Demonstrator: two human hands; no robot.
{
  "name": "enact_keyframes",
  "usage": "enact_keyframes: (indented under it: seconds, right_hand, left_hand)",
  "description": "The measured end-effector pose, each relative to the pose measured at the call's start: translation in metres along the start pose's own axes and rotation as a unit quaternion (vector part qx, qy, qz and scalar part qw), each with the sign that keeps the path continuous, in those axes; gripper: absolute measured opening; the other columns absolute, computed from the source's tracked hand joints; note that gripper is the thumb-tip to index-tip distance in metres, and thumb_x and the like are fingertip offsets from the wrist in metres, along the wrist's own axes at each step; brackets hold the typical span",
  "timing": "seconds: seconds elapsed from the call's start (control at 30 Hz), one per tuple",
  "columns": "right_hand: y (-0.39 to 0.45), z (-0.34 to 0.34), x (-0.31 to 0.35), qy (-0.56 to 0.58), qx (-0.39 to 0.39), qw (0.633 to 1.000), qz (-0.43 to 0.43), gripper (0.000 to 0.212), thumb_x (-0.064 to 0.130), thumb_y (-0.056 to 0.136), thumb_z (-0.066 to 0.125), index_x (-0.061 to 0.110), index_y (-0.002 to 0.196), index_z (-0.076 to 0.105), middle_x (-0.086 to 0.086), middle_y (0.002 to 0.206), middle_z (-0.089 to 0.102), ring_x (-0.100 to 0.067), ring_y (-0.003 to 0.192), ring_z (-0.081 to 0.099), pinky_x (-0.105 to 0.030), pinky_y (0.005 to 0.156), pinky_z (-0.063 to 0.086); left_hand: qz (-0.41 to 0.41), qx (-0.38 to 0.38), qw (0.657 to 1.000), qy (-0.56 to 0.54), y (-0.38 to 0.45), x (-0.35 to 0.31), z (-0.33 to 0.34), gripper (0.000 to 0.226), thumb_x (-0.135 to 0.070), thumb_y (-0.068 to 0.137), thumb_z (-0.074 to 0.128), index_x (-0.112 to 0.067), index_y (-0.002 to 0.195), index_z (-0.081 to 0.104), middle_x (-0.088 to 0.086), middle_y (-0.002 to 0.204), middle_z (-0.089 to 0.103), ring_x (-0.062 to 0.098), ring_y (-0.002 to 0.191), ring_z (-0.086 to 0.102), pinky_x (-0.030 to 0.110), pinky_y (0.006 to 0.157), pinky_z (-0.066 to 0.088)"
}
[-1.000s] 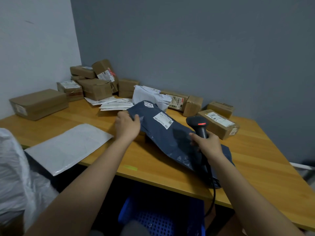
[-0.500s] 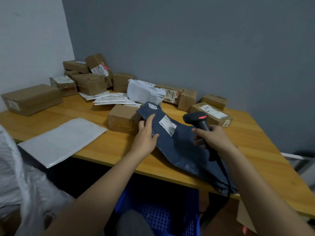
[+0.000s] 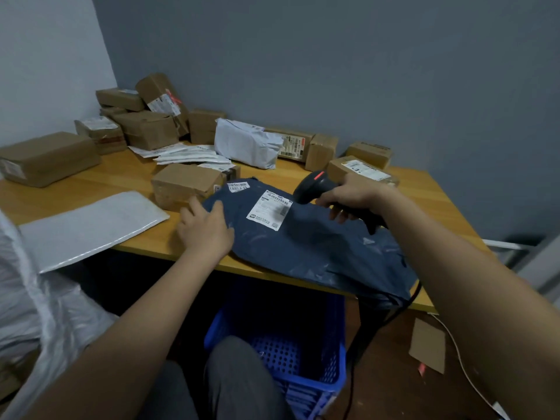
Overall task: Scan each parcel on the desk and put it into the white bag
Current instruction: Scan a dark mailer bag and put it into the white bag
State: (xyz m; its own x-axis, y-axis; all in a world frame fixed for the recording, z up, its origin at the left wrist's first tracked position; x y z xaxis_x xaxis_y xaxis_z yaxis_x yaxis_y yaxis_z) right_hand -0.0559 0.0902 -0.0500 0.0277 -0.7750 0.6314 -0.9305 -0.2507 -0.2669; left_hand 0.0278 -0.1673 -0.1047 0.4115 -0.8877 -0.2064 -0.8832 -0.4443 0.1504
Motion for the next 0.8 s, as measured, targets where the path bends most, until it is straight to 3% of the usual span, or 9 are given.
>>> enact_keyframes:
  seconds: [0.1, 0.17, 0.23, 0.37, 0.6, 0.8]
  right_hand:
    - [-0.001, -0.001, -0.005, -0.02, -0.003, 1.0, -0.008, 0.021, 0.024, 0.09, 0.067, 0.003, 0.091, 0.062, -0.01, 0.077, 0.072, -0.015, 0.053, 0.065, -0.021, 0.044, 0.046]
    - [0.0, 0.002, -0.005, -0.037, -0.002, 0.999, -0.015, 0.02, 0.024, 0.09, 0.068, 0.006, 0.087, 0.06, -0.01, 0.077, 0.073, -0.016, 0.054, 0.065, -0.023, 0.047, 0.047]
    - [0.002, 0.004, -0.006, -0.049, 0.001, 0.999, -0.014, 0.02, 0.024, 0.09, 0.068, 0.008, 0.085, 0.058, -0.009, 0.077, 0.072, -0.015, 0.053, 0.065, -0.023, 0.047, 0.047]
    - [0.005, -0.005, -0.007, -0.074, 0.002, 0.997, -0.004, 0.021, 0.027, 0.089, 0.068, 0.006, 0.089, 0.062, -0.009, 0.076, 0.072, -0.015, 0.054, 0.065, -0.024, 0.05, 0.049]
    - [0.026, -0.009, 0.013, -0.084, -0.006, 0.996, -0.021, 0.026, 0.031, 0.087, 0.07, 0.006, 0.093, 0.066, -0.007, 0.071, 0.07, -0.016, 0.053, 0.063, -0.025, 0.051, 0.047]
    - [0.045, 0.005, 0.013, -0.125, 0.027, 0.992, 0.002, 0.024, 0.031, 0.087, 0.071, 0.008, 0.082, 0.064, -0.006, 0.07, 0.071, -0.015, 0.053, 0.062, -0.024, 0.052, 0.048]
  left_hand:
    - [0.093, -0.085, 0.991, 0.049, 0.001, -0.04, -0.015, 0.07, -0.051, 0.09, 0.057, -0.021, 0.146, 0.028, 0.02, 0.156, 0.009, 0.038, 0.144, 0.009, 0.049, 0.116, 0.012]
    - [0.185, -0.034, 0.982, 0.01, 0.003, -0.072, -0.003, 0.072, -0.061, 0.089, 0.051, -0.027, 0.148, 0.029, 0.013, 0.16, 0.005, 0.034, 0.146, 0.002, 0.047, 0.117, 0.006]
    - [0.235, 0.07, 0.97, -0.002, 0.001, -0.093, 0.021, 0.082, -0.072, 0.084, 0.047, -0.033, 0.151, 0.021, 0.007, 0.162, -0.002, 0.03, 0.148, -0.004, 0.046, 0.118, 0.0]
    - [0.201, 0.209, 0.957, -0.004, -0.004, -0.086, 0.068, 0.11, -0.082, 0.07, 0.053, -0.031, 0.154, 0.005, 0.005, 0.162, -0.012, 0.029, 0.147, -0.014, 0.048, 0.118, -0.009]
    - [0.204, 0.19, 0.96, -0.04, -0.005, -0.078, 0.079, 0.116, -0.085, 0.068, 0.051, -0.027, 0.155, 0.001, 0.004, 0.161, -0.014, 0.025, 0.147, -0.015, 0.046, 0.119, -0.009]
    - [0.206, 0.193, 0.958, -0.043, -0.003, -0.076, 0.083, 0.116, -0.087, 0.068, 0.048, -0.028, 0.154, -0.002, 0.003, 0.161, -0.017, 0.023, 0.147, -0.017, 0.046, 0.119, -0.01]
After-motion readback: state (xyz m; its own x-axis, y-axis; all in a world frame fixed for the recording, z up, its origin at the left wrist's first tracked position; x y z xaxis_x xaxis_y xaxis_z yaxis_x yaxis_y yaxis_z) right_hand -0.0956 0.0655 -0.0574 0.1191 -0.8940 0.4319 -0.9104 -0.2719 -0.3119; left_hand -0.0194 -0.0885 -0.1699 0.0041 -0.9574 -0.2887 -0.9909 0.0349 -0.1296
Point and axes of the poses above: each hand's wrist, its own y-axis towards the middle knuckle, its own z-axis out of the palm, x = y × z, the point moved 9 cm from there along y, towards the middle knuckle
